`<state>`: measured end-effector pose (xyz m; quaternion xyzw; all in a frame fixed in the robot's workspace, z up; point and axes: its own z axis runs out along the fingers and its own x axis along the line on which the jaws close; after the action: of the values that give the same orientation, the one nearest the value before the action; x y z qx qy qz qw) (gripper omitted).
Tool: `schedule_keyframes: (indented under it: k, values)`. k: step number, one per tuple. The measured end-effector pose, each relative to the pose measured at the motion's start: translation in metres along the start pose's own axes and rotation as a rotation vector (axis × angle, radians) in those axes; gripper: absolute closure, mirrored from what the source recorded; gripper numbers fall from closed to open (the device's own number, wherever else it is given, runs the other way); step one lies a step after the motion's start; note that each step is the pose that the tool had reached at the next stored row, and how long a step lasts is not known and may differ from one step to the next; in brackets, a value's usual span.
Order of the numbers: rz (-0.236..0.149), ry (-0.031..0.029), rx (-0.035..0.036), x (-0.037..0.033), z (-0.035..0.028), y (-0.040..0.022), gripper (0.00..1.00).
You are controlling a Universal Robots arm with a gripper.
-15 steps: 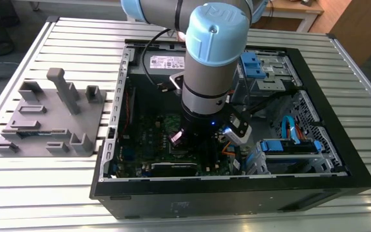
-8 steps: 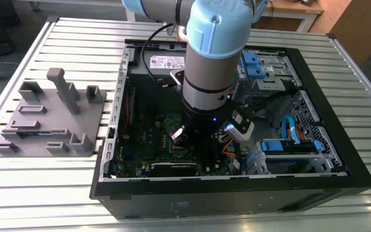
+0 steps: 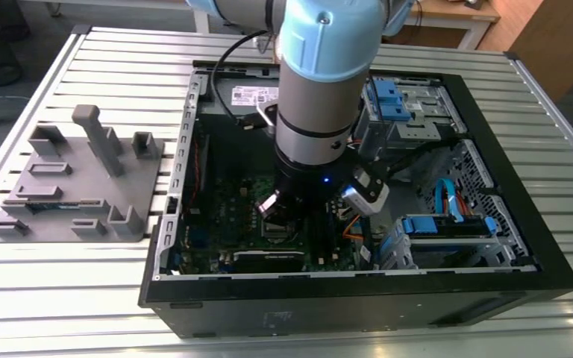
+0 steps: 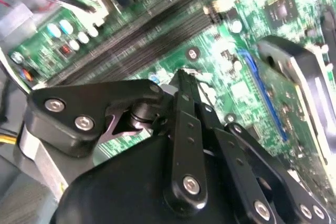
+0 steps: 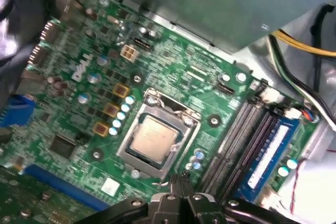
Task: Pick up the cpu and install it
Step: 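Install the first cpu locking lever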
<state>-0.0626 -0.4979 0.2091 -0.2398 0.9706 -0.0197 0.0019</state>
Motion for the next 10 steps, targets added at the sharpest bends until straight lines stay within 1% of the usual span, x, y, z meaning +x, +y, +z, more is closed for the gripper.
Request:
schedule_keyframes:
  k: [3,5,6,8,10]
  values:
    - [0.000,-0.0036,0.0017,0.0108,0.0004,0.0070,0.89]
    - [0.000,-0.0042,0.0020,0.0116,0.0003,0.0112,0.89]
    - [0.000,-0.0044,0.0021,0.0115,-0.0002,0.0123,0.89]
    - [0.000,-0.0043,0.0021,0.0113,-0.0049,0.0130,0.89]
    - [0.000,-0.0044,0.0021,0.0111,-0.0137,0.0131,0.89]
